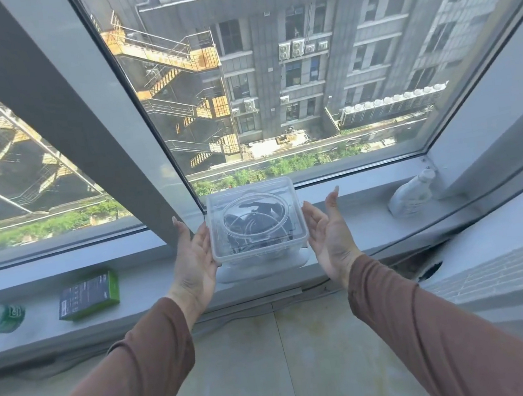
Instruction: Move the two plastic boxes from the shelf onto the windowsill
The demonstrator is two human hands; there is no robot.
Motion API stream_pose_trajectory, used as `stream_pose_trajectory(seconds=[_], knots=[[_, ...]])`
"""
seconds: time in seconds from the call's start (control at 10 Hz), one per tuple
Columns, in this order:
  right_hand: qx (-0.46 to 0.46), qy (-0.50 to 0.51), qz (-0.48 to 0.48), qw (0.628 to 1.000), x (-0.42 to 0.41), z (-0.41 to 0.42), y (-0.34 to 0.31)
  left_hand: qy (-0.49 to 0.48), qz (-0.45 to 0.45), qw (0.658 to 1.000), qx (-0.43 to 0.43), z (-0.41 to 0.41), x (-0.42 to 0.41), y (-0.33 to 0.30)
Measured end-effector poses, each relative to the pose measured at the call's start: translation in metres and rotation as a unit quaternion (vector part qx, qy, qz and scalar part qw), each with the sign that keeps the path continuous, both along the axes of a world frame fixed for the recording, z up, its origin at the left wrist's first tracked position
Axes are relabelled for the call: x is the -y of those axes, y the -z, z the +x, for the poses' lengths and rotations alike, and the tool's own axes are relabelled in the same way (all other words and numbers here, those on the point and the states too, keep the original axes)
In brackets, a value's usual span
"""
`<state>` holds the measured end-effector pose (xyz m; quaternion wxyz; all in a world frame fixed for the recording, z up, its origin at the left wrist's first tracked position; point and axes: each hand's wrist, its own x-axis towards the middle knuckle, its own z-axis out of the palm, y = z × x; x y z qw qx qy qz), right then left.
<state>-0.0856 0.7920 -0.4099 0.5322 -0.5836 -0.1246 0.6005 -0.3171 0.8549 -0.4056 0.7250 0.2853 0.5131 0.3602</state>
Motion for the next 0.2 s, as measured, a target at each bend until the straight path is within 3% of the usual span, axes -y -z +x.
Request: stream_pose_trajectory(seconds=[0.1, 0.2], knots=[[0.027, -0.002, 0.001, 1.0, 0.011, -0.002, -0.043, 0.005, 0.002, 1.0, -0.017, -0.002, 0.009, -0.039], [0.014, 0.006, 0.058, 0.998, 0.03, -0.009, -0.103, 0.011, 0.022, 0.999, 0.036, -0.01, 0.026, -0.089]])
